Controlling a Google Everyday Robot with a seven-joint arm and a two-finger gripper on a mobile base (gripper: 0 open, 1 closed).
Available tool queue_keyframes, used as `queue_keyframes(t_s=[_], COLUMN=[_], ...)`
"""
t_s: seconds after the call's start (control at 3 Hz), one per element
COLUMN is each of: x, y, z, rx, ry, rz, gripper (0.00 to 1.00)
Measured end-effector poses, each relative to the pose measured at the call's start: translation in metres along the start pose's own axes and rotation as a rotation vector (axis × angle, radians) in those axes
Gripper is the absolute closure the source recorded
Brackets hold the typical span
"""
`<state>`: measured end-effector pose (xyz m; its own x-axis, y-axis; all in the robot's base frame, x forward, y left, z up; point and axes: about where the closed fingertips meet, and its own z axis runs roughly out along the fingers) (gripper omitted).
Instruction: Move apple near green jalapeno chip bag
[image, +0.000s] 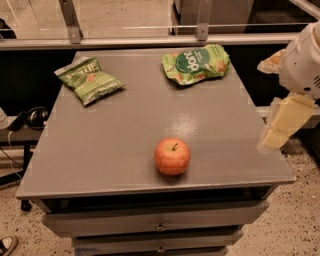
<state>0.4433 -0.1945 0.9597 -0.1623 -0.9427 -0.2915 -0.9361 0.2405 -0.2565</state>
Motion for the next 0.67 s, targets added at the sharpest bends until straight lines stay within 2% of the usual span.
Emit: queue_keyframes(t_s=[0.67], x=[-0.029], y=[0.015], z=[0.05], rx=[-0.055], ry=[-0.263], rz=[0.004], gripper=[0.0])
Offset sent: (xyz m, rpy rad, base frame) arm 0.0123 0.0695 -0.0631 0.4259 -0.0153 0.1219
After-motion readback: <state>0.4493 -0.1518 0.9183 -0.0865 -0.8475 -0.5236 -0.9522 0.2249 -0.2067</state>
